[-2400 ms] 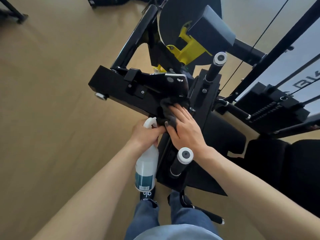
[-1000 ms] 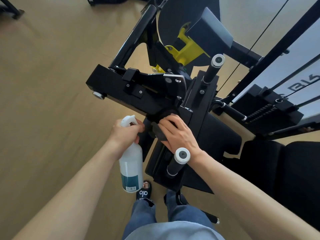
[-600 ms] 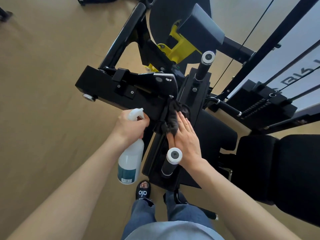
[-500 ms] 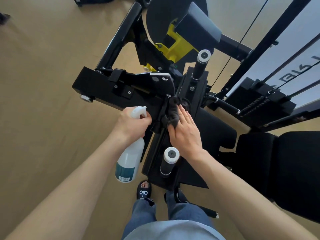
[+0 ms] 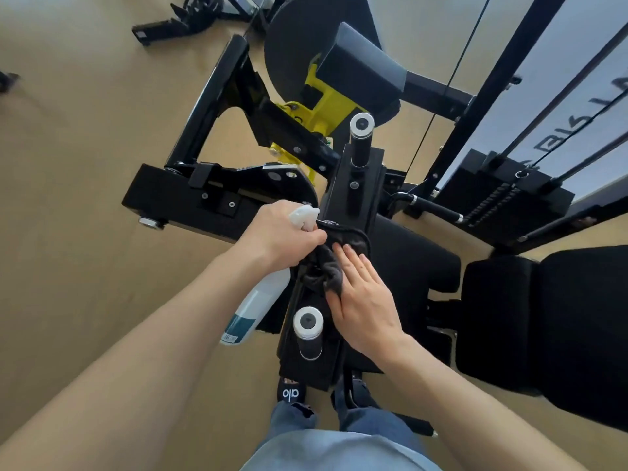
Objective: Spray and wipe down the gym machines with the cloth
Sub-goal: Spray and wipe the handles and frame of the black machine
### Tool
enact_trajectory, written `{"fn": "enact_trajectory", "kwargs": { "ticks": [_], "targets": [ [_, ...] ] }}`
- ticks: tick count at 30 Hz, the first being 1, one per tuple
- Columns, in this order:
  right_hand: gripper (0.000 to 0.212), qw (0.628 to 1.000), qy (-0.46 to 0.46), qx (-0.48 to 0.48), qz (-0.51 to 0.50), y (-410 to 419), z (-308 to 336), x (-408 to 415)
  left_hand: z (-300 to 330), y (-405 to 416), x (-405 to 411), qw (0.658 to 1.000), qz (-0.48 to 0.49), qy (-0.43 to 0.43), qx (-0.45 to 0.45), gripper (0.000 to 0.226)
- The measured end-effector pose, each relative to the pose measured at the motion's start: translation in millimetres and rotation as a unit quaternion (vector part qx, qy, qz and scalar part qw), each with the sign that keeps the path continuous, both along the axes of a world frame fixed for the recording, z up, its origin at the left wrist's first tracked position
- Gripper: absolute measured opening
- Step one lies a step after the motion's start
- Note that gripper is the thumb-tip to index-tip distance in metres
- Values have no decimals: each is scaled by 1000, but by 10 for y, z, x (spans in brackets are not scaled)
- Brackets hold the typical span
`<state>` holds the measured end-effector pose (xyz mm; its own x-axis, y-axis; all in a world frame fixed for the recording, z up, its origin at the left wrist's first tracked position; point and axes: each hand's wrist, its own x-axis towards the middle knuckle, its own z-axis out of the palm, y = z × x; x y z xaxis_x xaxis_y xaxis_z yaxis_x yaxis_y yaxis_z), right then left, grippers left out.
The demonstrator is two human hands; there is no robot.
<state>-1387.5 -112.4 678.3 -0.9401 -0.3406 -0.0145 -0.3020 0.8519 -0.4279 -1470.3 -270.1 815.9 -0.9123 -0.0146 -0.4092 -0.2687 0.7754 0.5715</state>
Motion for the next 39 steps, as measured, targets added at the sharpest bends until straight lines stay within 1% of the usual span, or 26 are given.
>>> {"fn": "enact_trajectory", "kwargs": {
  "ticks": [2, 5, 8, 10, 15, 17, 18, 19, 20, 21, 22, 23, 24, 25, 26, 27, 28, 29, 30, 31, 32, 33, 36, 38, 39],
  "targets": [
    [57, 1000, 9, 7, -13, 44, 9, -217, 7, 84, -72, 1000, -6, -2, 1, 19],
    [64, 999, -15, 13, -38, 118, 51, -727, 11, 148, -156, 1000, 9, -29, 5, 22],
    [59, 998, -29, 41, -21, 163, 86, -1148, 3, 194, -196, 998, 41, -42, 16, 21],
    [57, 999, -22, 38, -15, 164, 72, -1235, -2, 224, -201, 997, 51, -47, 23, 19],
    [56, 997, -26, -66, -42, 167, -4, -850, -17, 275, -228, 991, 80, -65, 80, 20],
    [55, 994, -1, -96, -52, 178, -23, -614, -30, 303, -264, 988, 96, -69, 99, 23],
    [55, 990, 3, -123, -64, 179, -24, -512, -29, 323, -281, 987, 102, -71, 104, 25],
    [53, 982, -13, -167, -90, 178, -20, -434, -33, 342, -301, 986, 105, -71, 106, 26],
    [52, 964, -48, -231, -125, 180, 10, -397, -37, 363, -318, 986, 108, -72, 108, 26],
    [49, 933, -91, -303, -172, 183, 58, -393, -37, 384, -329, 985, 111, -72, 112, 26],
    [42, 889, -136, -372, -228, 187, 115, -413, -36, 402, -337, 984, 114, -72, 117, 26],
    [35, 828, -181, -441, -295, 197, 178, -459, -35, 418, -346, 983, 115, -71, 122, 26],
    [31, 744, -225, -515, -362, 213, 261, -538, -25, 425, -352, 983, 115, -68, 125, 26],
    [33, 645, -258, -593, -407, 241, 337, -631, -8, 424, -360, 983, 116, -64, 130, 26],
    [36, 553, -274, -660, -429, 293, 411, -717, 20, 416, -371, 982, 116, -59, 137, 26],
    [37, 483, -275, -711, -431, 365, 483, -797, 53, 402, -384, 981, 116, -53, 145, 26],
    [39, 438, -268, -751, -416, 439, 556, -878, 92, 389, -400, 980, 116, -47, 153, 26],
    [43, 412, -259, -779, -396, 505, 615, -948, 131, 376, -417, 979, 115, -39, 161, 26],
    [47, 394, -251, -798, -380, 569, 664, -1007, 172, 375, -432, 979, 116, -33, 165, 26],
    [50, 382, -248, -812, -365, 621, 699, -1058, 203, 382, -444, 978, 119, -27, 168, 26],
    [51, 378, -248, -822, -347, 656, 742, -1098, 224, 391, -449, 978, 125, -22, 168, 26],
    [53, 383, -246, -826, -332, 687, 784, -1126, 225, 403, -453, 977, 133, -18, 168, 28],
    [56, 423, -225, -823, -303, 760, 911, -1181, 194, 425, -441, 973, 161, -14, 164, 32],
    [57, 446, -219, -815, -298, 802, 981, -1202, 171, 425, -427, 976, 160, -9, 149, 32],
    [57, 450, -215, -813, -300, 819, 1008, -1210, 167, 423, -416, 978, 153, -5, 140, 32]
  ]
}}
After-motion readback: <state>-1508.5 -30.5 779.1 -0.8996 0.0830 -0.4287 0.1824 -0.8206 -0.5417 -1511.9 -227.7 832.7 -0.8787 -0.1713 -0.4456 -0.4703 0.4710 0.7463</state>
